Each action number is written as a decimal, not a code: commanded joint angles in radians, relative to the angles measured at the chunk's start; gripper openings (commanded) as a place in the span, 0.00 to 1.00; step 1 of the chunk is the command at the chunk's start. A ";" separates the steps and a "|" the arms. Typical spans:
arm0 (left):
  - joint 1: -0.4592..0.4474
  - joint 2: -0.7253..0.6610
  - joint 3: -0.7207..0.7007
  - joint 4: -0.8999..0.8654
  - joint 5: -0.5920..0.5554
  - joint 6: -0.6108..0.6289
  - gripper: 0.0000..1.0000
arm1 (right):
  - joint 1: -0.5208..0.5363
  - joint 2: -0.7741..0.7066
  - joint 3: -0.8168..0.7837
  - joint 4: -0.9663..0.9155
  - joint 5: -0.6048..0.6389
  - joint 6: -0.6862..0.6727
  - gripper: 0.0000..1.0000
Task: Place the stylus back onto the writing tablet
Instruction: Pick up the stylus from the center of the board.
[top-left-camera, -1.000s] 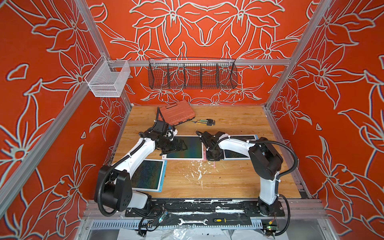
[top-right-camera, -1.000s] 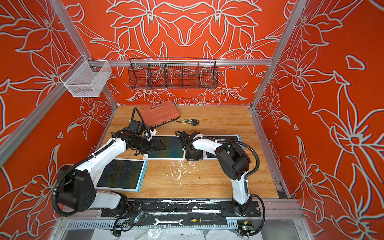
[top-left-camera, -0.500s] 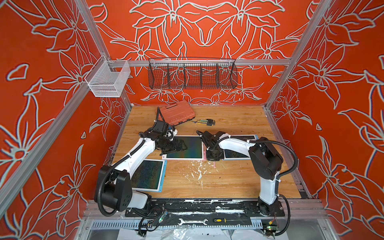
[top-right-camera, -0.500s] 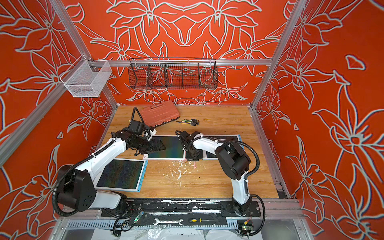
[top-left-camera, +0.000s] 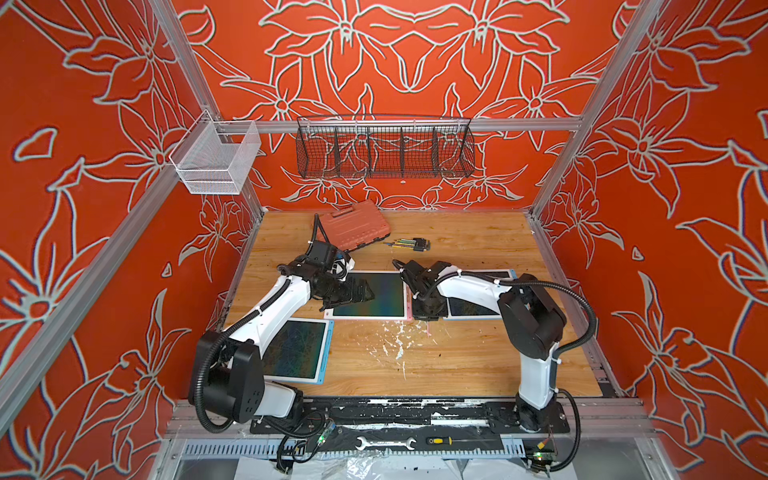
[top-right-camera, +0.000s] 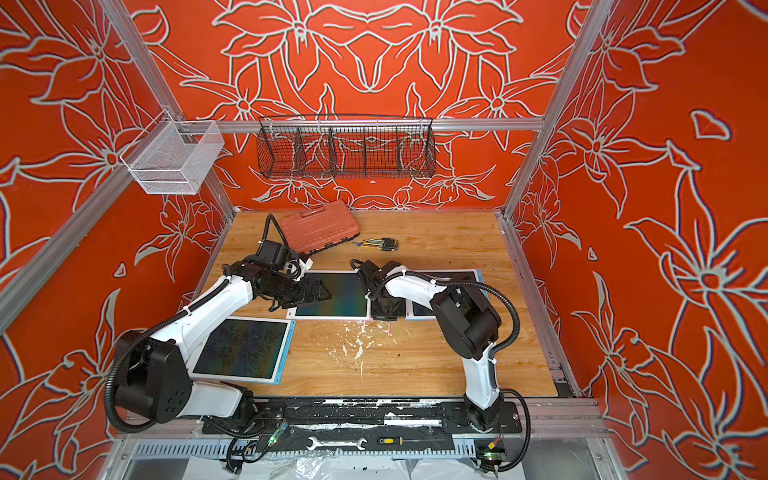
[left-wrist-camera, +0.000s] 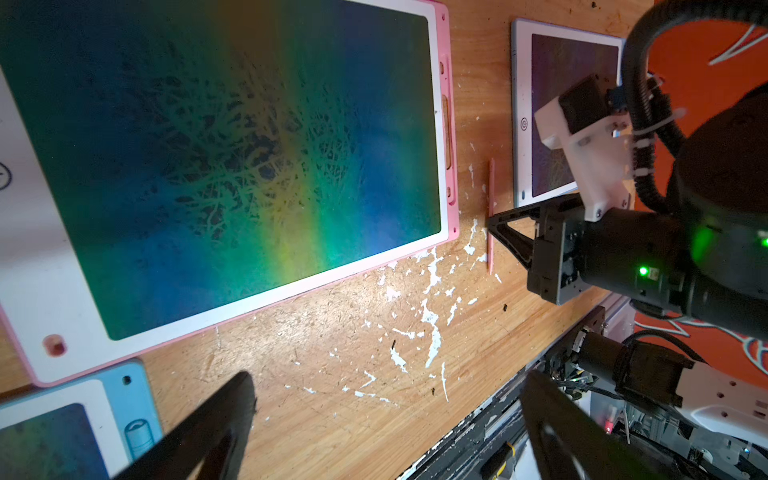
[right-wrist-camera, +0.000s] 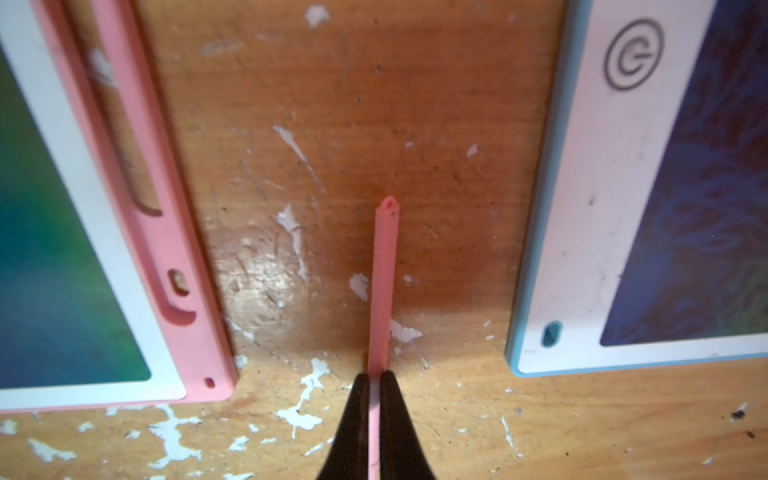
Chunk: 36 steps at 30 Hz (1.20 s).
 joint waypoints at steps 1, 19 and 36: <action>-0.003 -0.019 -0.013 0.006 0.001 0.006 0.97 | -0.004 0.014 0.013 -0.017 0.022 0.022 0.09; -0.003 -0.023 -0.016 0.007 0.002 0.005 0.97 | -0.004 0.054 0.007 -0.065 0.027 0.048 0.11; -0.003 -0.024 -0.016 0.009 0.001 0.004 0.97 | -0.004 0.089 -0.009 -0.074 0.003 0.054 0.13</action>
